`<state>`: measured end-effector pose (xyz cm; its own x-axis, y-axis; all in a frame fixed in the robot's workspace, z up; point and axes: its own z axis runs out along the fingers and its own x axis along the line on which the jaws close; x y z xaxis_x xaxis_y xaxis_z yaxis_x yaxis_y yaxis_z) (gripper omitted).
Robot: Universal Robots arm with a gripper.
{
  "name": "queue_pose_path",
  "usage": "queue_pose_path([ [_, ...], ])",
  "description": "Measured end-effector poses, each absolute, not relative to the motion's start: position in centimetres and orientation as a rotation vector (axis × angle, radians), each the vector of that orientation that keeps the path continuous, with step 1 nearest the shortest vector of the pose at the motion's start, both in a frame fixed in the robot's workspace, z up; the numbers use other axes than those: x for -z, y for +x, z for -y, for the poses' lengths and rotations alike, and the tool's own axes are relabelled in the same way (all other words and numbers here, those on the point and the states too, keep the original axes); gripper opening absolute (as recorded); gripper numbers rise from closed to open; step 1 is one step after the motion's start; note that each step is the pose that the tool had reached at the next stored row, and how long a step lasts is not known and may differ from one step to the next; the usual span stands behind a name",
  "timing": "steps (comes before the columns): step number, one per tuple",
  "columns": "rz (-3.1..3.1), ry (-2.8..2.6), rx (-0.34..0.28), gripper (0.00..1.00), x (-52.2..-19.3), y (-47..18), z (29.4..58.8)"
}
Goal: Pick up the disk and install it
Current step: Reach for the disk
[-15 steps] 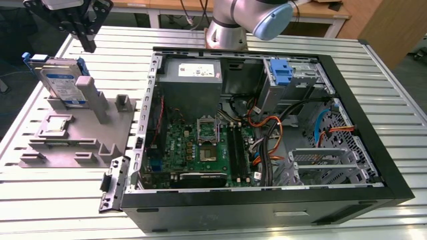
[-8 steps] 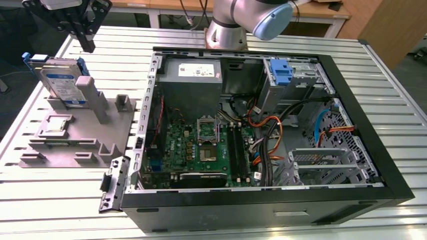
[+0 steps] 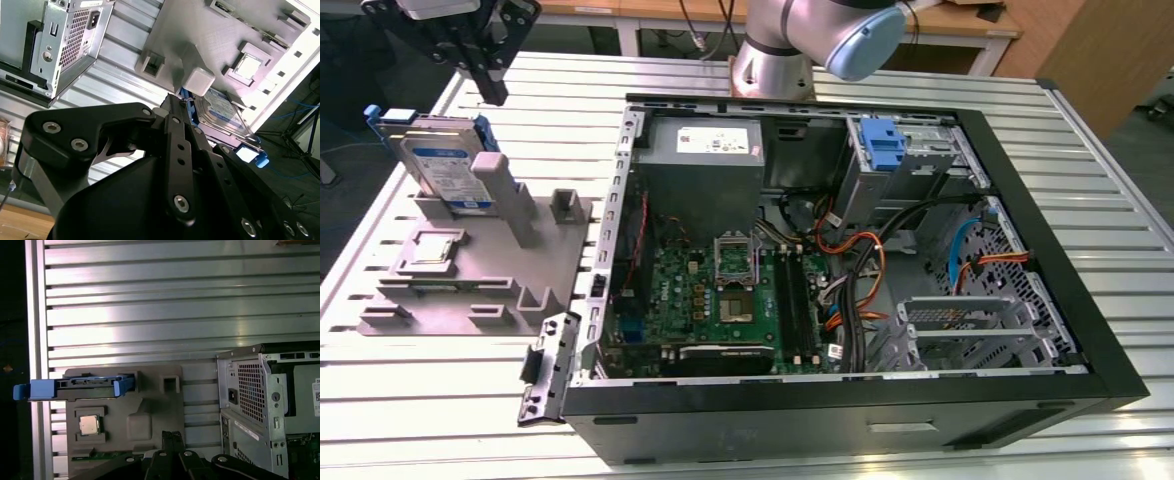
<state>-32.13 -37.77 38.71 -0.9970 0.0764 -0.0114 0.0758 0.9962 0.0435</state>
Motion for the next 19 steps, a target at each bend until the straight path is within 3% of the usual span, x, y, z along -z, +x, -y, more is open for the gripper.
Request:
queue_pose_path([
  [19, -3.126, 0.119, -0.067, 0.1, -38.68, -32.65, 37.77],
])
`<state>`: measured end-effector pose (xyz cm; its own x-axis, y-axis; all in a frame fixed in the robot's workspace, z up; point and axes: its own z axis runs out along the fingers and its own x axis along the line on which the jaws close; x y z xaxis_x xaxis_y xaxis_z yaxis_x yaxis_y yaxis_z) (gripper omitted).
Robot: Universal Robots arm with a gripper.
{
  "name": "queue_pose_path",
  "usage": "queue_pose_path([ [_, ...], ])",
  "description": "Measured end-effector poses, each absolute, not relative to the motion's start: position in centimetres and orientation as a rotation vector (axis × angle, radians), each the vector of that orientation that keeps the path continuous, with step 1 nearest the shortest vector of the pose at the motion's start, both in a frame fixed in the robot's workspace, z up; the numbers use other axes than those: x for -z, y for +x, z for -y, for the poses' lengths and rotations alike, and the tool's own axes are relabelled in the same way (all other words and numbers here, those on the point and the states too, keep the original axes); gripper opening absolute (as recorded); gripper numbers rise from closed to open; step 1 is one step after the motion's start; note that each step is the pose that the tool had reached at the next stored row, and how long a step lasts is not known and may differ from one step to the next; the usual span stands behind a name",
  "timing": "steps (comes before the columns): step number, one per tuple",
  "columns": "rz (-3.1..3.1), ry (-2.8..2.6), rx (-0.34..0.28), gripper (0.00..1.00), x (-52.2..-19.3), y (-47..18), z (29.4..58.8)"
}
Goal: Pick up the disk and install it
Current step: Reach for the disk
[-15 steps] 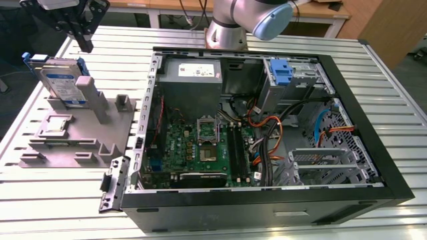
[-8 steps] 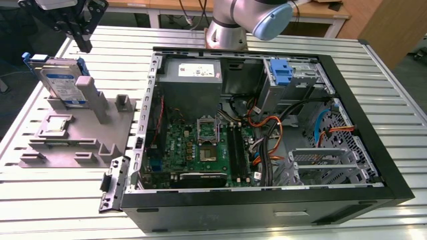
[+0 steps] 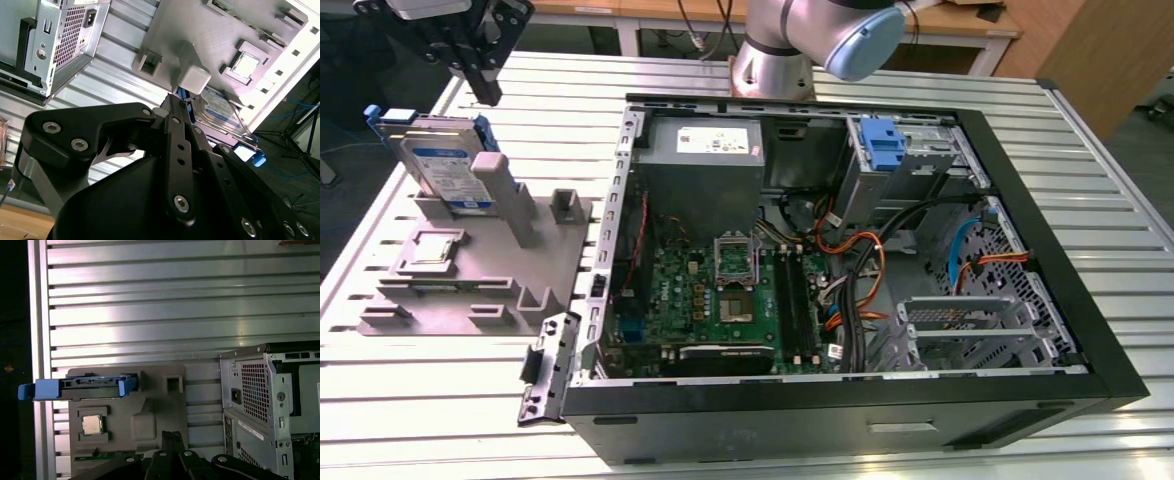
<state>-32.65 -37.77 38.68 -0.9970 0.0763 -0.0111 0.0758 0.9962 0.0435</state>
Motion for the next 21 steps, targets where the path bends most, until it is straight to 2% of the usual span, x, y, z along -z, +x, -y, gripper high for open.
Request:
queue_pose_path([
  [21, -3.126, 0.119, -0.067, 0.1, -38.66, -33.28, 37.77],
])
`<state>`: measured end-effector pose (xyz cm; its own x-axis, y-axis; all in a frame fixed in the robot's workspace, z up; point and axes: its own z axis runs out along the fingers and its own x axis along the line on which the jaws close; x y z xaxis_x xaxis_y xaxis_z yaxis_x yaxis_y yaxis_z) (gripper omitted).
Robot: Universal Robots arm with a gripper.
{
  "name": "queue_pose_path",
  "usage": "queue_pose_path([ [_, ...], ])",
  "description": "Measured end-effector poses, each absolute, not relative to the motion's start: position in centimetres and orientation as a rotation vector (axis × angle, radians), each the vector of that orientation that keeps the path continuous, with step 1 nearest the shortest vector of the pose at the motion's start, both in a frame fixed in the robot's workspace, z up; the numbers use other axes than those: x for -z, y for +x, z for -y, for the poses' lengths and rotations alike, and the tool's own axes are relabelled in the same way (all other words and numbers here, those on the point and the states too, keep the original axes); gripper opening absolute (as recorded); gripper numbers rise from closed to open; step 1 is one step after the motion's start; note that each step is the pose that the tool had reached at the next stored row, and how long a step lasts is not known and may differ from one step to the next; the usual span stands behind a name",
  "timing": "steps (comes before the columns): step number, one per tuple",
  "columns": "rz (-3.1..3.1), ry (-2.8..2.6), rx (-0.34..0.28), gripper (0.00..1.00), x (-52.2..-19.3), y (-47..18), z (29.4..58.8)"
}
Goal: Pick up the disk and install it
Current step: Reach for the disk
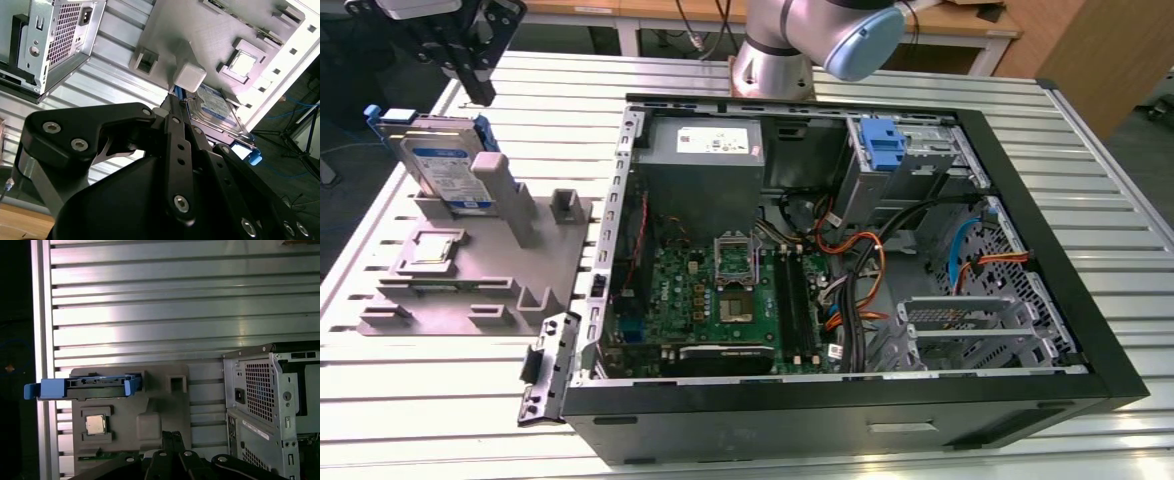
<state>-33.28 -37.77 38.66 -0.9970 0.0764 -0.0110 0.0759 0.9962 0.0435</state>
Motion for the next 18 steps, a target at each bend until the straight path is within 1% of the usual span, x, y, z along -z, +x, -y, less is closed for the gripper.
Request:
queue_pose_path([
  [18, -3.127, 0.119, -0.067, 0.1, -38.61, -33.8, 37.76],
])
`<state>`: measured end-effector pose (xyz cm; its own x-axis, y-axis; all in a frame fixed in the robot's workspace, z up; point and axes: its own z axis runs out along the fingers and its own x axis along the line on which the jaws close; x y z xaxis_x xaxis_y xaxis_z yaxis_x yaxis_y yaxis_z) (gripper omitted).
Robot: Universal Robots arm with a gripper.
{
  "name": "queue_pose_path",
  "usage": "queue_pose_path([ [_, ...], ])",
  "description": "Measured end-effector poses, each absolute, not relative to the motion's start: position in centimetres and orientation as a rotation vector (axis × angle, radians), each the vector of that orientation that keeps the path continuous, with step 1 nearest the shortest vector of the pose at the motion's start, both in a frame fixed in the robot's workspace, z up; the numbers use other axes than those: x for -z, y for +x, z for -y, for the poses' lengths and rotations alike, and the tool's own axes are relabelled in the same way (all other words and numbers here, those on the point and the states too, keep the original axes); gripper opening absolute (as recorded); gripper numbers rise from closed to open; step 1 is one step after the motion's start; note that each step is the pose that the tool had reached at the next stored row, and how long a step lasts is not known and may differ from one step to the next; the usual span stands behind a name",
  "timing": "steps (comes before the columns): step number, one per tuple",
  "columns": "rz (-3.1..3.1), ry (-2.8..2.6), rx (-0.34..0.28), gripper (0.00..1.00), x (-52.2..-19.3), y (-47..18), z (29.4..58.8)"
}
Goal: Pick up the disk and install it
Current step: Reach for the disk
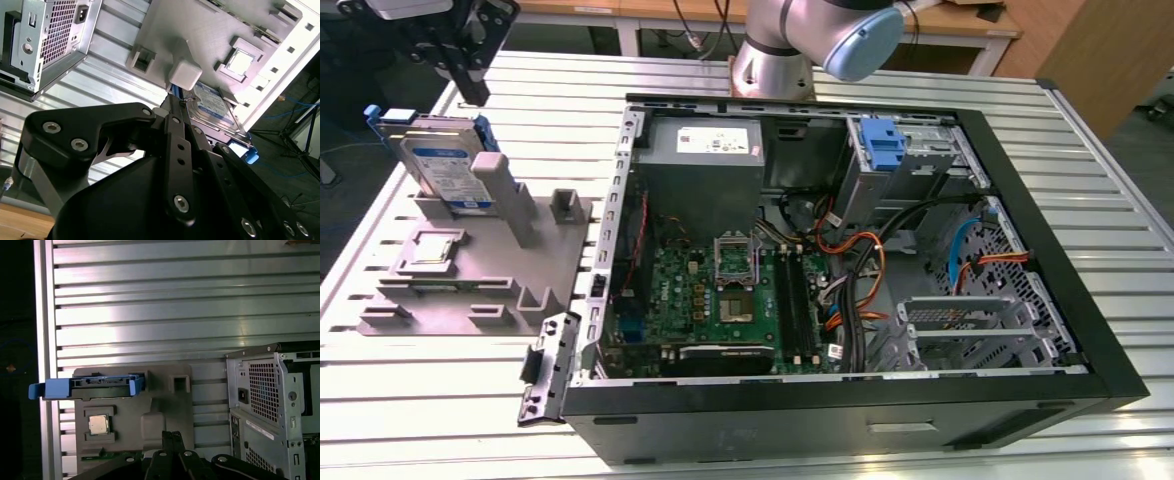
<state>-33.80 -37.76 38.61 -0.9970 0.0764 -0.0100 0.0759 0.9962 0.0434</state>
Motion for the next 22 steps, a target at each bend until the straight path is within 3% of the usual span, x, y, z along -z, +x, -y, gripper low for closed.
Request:
queue_pose_path([
  [22, -3.127, 0.119, -0.067, 0.1, -38.59, -34.4, 37.76],
])
